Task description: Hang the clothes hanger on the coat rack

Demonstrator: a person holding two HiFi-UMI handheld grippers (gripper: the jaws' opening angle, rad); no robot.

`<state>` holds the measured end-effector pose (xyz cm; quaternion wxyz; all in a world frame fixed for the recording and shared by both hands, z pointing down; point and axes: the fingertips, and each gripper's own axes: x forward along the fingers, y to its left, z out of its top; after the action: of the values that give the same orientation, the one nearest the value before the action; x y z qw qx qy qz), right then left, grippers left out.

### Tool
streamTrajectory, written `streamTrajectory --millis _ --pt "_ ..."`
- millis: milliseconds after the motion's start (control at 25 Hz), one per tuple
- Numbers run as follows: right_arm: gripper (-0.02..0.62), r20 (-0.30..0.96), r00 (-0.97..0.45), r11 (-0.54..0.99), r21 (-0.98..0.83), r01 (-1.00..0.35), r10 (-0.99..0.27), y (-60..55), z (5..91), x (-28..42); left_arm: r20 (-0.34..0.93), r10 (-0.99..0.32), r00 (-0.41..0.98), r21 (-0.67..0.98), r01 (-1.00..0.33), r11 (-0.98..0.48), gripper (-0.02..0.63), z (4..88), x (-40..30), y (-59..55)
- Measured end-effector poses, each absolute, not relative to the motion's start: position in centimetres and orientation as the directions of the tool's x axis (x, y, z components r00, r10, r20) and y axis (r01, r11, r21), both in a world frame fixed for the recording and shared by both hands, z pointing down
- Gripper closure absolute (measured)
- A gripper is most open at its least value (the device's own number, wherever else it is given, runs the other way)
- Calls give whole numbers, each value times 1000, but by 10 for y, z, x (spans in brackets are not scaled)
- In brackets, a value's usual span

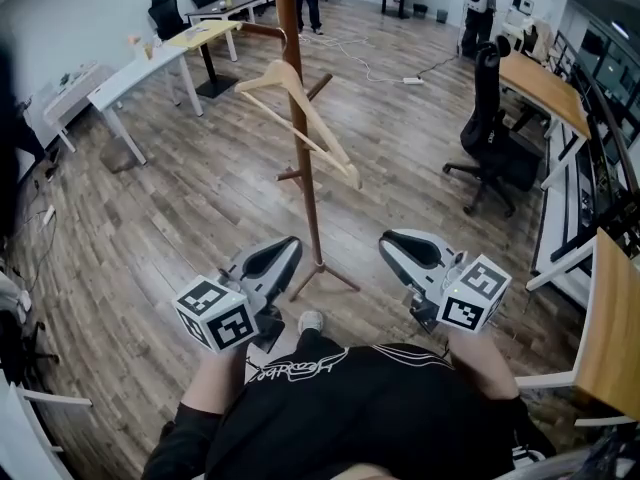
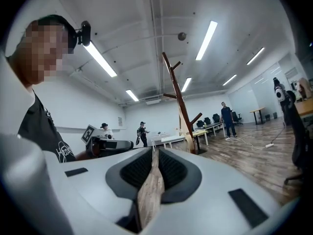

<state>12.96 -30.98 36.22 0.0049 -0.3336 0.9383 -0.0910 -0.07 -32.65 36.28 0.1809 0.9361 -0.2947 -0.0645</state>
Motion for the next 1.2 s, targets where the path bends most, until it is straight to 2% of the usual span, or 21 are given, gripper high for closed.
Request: streamTrajectory --millis 280,480,1200 --pt "555 57 -784 765 -185 -617 -618 -298 366 125 -15 -533 846 359 -493 -792 597 360 12 -321" --pt "557 60 -745 729 -168 -664 -665 -303 365 128 -30 -502 865 356 -460 -814 597 352 17 -326" --pt "557 59 -698 680 -180 -711 -714 -309 357 96 -30 -429 903 358 -391 -848 597 342 -9 -348"
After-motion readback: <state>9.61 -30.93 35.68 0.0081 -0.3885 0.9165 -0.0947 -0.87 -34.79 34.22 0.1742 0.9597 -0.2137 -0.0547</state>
